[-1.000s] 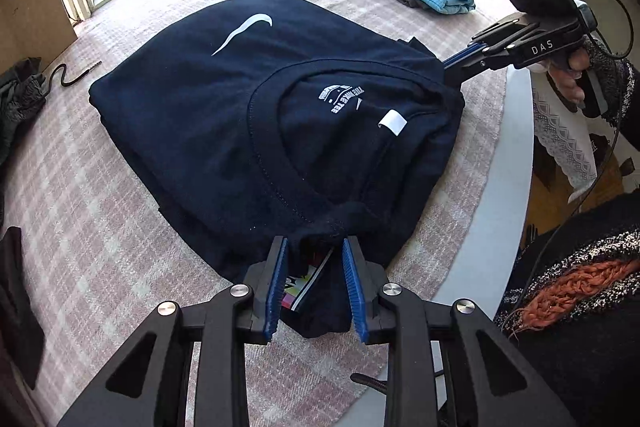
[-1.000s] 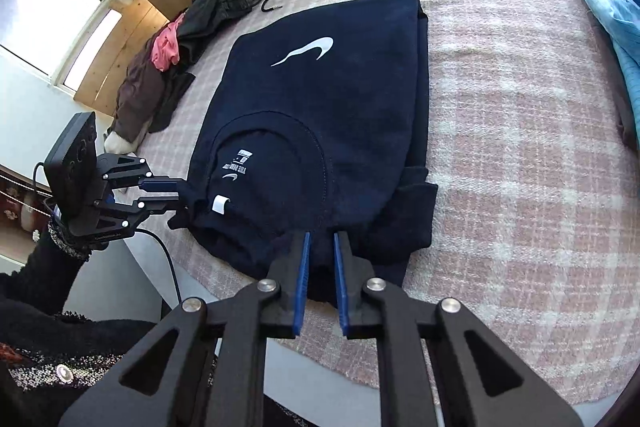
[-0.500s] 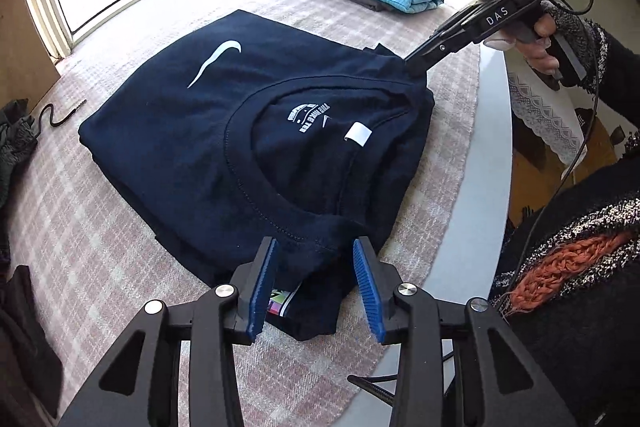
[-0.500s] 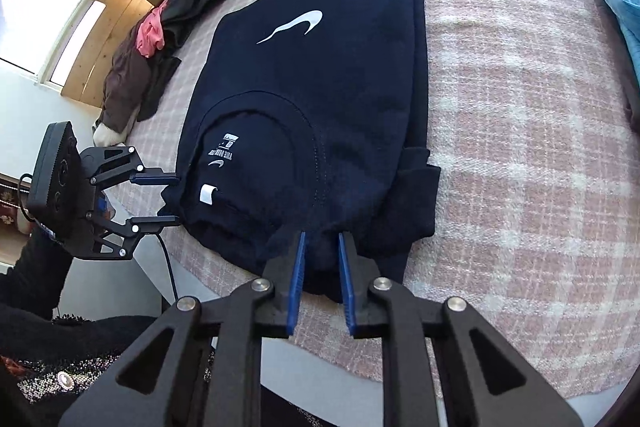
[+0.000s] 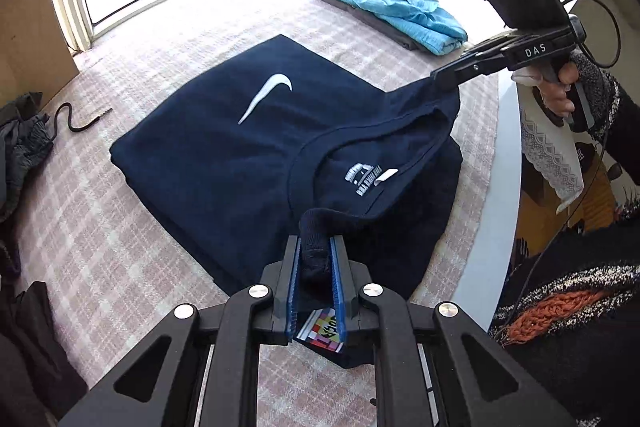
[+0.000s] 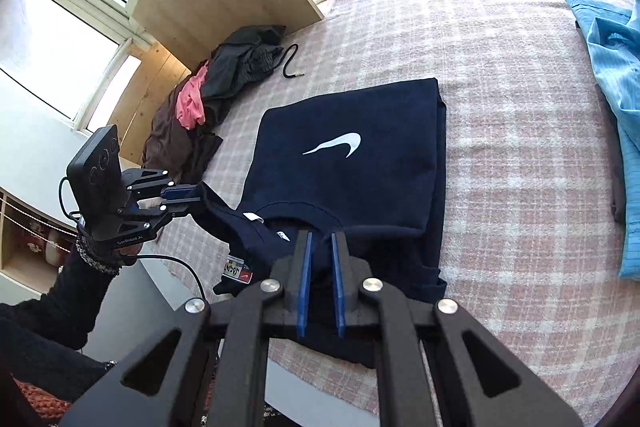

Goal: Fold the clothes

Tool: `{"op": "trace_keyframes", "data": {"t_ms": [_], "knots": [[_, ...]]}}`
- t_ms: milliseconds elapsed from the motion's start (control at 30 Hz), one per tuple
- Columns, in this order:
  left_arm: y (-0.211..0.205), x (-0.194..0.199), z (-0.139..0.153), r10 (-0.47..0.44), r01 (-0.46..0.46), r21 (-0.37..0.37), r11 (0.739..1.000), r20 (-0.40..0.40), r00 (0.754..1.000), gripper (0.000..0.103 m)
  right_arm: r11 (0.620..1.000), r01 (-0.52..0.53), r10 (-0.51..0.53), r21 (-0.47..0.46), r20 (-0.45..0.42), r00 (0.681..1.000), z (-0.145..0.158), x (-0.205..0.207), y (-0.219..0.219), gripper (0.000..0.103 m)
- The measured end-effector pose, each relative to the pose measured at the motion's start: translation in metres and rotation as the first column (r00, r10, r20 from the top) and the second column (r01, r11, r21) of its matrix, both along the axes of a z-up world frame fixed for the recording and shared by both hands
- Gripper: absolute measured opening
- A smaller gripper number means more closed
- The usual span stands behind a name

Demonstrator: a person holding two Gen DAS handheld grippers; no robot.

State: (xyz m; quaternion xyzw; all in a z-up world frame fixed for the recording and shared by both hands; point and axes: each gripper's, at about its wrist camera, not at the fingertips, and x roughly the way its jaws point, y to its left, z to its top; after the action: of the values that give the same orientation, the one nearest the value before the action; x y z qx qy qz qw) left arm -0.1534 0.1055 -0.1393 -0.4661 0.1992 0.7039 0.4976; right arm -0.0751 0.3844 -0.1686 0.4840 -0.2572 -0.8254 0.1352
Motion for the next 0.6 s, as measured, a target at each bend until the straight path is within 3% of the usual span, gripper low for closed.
{"op": "trace_keyframes", "data": {"t_ms": [100, 200, 600], "knots": [[-0.007, -0.023, 0.022, 0.064, -0.063, 0.051, 0.997, -0.02, 0.998, 0.013, 1.0, 0.0, 0.0, 0.01, -0.001, 1.0, 0.006, -0.007, 0.001, 0.01], [-0.006, -0.029, 0.034, 0.062, -0.058, 0.056, 0.997, -0.053, 0.997, 0.013, 1.0, -0.007, 0.007, 0.024, 0.0, 1.0, 0.01, -0.011, 0.001, 0.01], [0.004, -0.049, 0.042, 0.087, -0.081, 0.063, 0.995, -0.091, 0.992, 0.013, 1.0, 0.023, -0.022, 0.02, -0.007, 1.0, 0.015, -0.051, 0.021, 0.01]]}}
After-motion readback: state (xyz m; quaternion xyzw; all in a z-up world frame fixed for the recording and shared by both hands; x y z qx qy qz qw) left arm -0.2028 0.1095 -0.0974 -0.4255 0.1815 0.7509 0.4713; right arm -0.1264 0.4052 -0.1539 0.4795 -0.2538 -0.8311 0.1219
